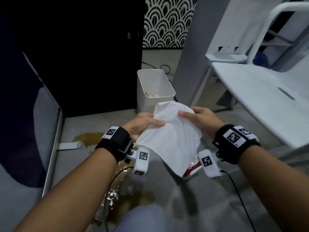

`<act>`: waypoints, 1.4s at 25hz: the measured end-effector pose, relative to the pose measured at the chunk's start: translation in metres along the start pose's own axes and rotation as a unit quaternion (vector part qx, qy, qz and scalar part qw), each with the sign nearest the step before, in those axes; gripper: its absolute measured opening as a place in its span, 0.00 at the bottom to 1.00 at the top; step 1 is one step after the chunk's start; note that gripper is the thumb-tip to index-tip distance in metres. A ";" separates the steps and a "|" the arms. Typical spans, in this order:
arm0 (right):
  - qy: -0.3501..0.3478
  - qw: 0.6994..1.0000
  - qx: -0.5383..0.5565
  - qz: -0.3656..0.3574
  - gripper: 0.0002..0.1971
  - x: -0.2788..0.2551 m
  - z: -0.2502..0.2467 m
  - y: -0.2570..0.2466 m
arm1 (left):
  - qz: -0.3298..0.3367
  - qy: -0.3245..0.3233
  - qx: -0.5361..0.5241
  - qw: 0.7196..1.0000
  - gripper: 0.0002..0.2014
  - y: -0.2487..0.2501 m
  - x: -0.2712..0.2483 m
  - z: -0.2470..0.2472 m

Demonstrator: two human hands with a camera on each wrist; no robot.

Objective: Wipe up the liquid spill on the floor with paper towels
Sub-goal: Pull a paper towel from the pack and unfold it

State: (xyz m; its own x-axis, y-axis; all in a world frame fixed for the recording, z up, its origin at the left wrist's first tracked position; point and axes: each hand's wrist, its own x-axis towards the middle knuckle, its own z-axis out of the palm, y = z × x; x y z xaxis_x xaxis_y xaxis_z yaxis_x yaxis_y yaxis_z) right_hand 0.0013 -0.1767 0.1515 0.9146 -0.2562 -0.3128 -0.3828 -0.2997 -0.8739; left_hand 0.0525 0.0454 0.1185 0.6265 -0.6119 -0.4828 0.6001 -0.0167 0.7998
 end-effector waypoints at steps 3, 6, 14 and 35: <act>-0.184 0.975 0.034 0.118 0.20 -0.003 -0.008 0.006 | 0.035 0.079 -0.054 0.995 0.20 -0.003 -0.013 -0.019; -0.237 0.963 0.053 0.116 0.07 0.000 0.010 0.009 | 0.061 0.120 -0.085 0.987 0.19 -0.012 -0.022 -0.032; -0.122 0.972 0.192 0.055 0.05 0.020 0.052 0.004 | 0.126 0.299 -0.075 0.943 0.11 -0.025 -0.075 -0.067; -0.256 0.958 0.045 -0.119 0.15 0.000 0.106 0.022 | -0.032 0.204 0.263 0.942 0.13 -0.069 -0.123 -0.031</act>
State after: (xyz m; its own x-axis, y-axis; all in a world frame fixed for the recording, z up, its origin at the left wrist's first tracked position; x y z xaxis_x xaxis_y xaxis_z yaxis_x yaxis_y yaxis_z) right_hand 0.0063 -0.0858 0.0930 0.9276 0.3002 -0.2222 -0.1637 -0.2078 -0.9644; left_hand -0.0506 0.1458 0.1112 0.8009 -0.2435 -0.5470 0.3801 -0.4991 0.7787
